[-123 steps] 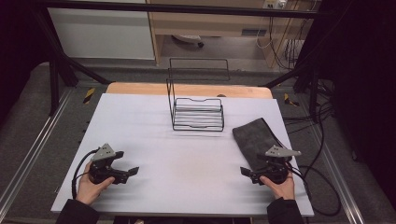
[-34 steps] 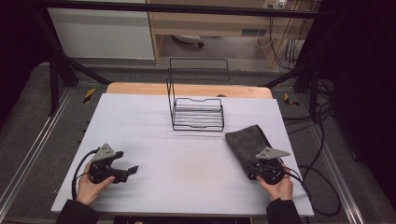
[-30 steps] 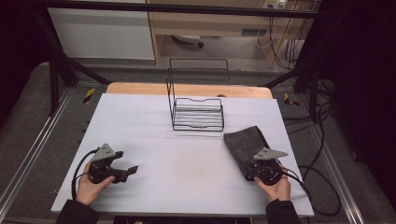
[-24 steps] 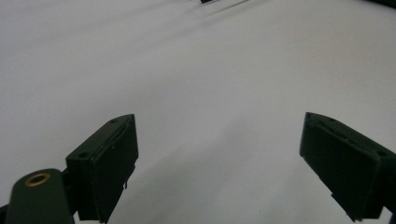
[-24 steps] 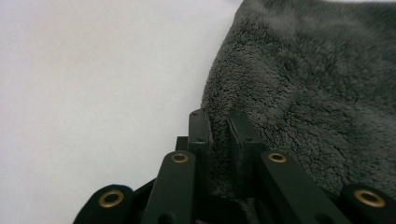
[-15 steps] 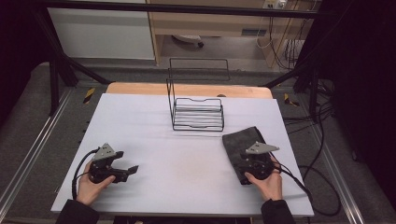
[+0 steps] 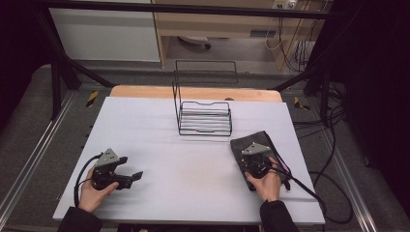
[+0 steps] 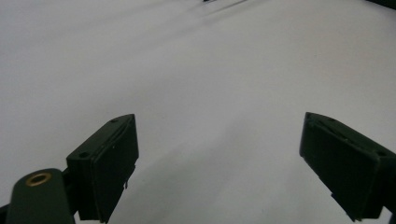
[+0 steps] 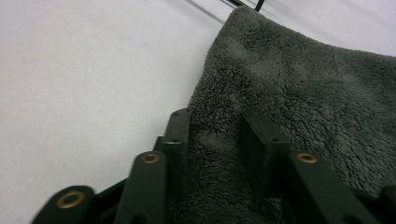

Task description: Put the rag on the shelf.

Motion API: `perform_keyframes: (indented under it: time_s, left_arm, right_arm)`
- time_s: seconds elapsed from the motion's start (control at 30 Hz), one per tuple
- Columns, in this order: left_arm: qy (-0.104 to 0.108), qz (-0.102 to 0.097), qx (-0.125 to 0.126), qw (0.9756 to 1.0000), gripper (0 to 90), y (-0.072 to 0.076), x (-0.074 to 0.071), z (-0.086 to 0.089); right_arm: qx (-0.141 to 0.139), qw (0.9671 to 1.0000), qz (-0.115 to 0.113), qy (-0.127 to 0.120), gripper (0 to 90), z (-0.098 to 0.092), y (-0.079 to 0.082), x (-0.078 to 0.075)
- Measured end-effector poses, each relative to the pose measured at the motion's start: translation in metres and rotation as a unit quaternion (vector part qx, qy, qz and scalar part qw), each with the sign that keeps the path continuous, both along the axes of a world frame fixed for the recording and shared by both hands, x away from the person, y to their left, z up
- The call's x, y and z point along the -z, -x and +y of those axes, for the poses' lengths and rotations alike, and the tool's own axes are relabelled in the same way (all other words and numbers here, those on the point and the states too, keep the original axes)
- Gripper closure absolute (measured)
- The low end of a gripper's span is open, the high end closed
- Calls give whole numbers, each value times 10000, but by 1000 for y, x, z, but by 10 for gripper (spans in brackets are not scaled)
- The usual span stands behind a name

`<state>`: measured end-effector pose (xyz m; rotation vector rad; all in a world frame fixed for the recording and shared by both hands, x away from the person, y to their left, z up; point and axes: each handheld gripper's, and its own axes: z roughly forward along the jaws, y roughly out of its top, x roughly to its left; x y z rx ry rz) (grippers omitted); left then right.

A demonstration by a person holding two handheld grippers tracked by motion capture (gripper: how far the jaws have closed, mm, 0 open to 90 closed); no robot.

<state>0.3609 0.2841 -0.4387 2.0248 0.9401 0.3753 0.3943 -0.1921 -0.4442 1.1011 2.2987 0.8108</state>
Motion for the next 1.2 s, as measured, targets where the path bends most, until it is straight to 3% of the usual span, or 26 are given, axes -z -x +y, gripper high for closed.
perform_keyframes:
  time_s: [0.03,0.17,0.27,0.4,0.5,0.7,0.87,1.2]
  left_arm:
    - [2,2,5,10000,119,0,0,0]
    - [4,-3,11,10000,120,0,0,0]
    - [24,-14,9,10000,120,0,-1,1]
    - [24,-6,5,10000,122,-1,0,1]
    - [13,-19,18,10000,122,0,-1,0]
    - [14,-20,16,10000,122,0,-1,0]
    - [20,-24,7,10000,122,0,-1,0]
    - [15,-18,6,10000,121,0,-1,0]
  right_arm:
    - [-10,10000,-19,16,768,0,0,0]
    - [54,10000,-3,-80,829,-2,0,-2]
    - [55,9999,-23,-136,839,-3,1,-4]
    - [36,9991,-126,-401,841,-5,6,-12]
    - [-77,9979,-71,-640,841,-4,11,-15]
    - [-172,9965,1,-817,841,3,15,-18]
    - [-422,9951,111,-882,841,21,20,-19]
    - [-611,9924,187,-1054,841,50,25,-20]
